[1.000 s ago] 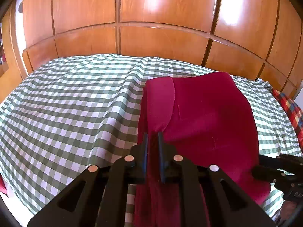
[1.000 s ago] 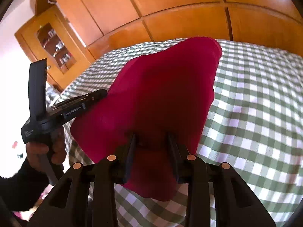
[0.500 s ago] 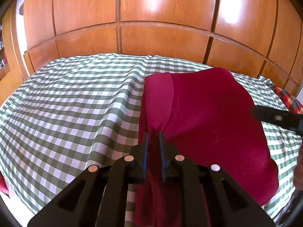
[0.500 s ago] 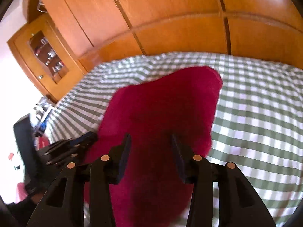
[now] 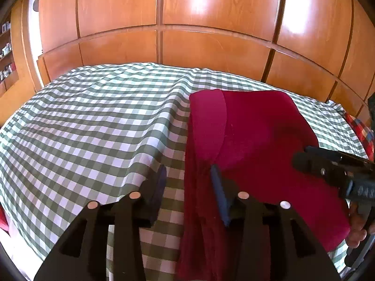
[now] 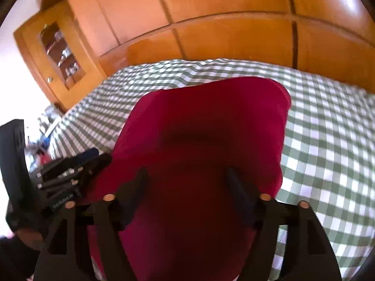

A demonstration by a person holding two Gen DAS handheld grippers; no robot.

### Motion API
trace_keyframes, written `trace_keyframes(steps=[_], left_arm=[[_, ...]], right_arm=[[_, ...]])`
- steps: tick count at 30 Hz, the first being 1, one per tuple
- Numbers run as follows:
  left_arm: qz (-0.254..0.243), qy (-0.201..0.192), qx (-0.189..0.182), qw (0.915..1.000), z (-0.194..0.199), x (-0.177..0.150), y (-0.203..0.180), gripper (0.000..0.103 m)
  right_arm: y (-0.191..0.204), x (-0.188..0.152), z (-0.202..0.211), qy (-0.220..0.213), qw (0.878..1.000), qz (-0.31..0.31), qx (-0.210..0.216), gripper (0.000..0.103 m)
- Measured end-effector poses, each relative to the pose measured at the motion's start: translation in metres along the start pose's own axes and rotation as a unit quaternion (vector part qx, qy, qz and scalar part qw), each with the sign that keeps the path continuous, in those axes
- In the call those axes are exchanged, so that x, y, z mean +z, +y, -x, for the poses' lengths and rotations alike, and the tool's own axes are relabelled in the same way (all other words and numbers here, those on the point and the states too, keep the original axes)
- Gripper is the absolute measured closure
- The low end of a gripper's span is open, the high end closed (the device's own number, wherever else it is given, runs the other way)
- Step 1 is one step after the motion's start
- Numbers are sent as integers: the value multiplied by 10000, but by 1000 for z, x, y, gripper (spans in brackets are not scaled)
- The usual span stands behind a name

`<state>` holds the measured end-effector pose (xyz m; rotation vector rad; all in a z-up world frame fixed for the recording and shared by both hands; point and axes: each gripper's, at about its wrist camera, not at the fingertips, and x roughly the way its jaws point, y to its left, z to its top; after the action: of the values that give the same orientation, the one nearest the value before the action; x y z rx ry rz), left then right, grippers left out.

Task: Fold small clothes

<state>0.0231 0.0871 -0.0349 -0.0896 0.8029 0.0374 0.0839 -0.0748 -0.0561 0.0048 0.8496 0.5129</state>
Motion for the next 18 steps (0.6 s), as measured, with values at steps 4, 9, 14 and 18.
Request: trace_keyframes(steps=[4,9,14,18], left_arm=[[-31,-13,29,10000,1,-1,1,54],[-117,-45,22,9999,2,-2,2,46],[-156,-27,-109,9998,-2,-2,6,42],[-231,-13,-254,9994,-6,-2,9,38]], right_arm=[[9,2,7,16,9996,270,-25,19],[-12,6,24,-92,9995,-200,233,15],[-52,8,25,-111,9941,-947,512,14],[-75,6,14,-52,9872,-1404,750,13]])
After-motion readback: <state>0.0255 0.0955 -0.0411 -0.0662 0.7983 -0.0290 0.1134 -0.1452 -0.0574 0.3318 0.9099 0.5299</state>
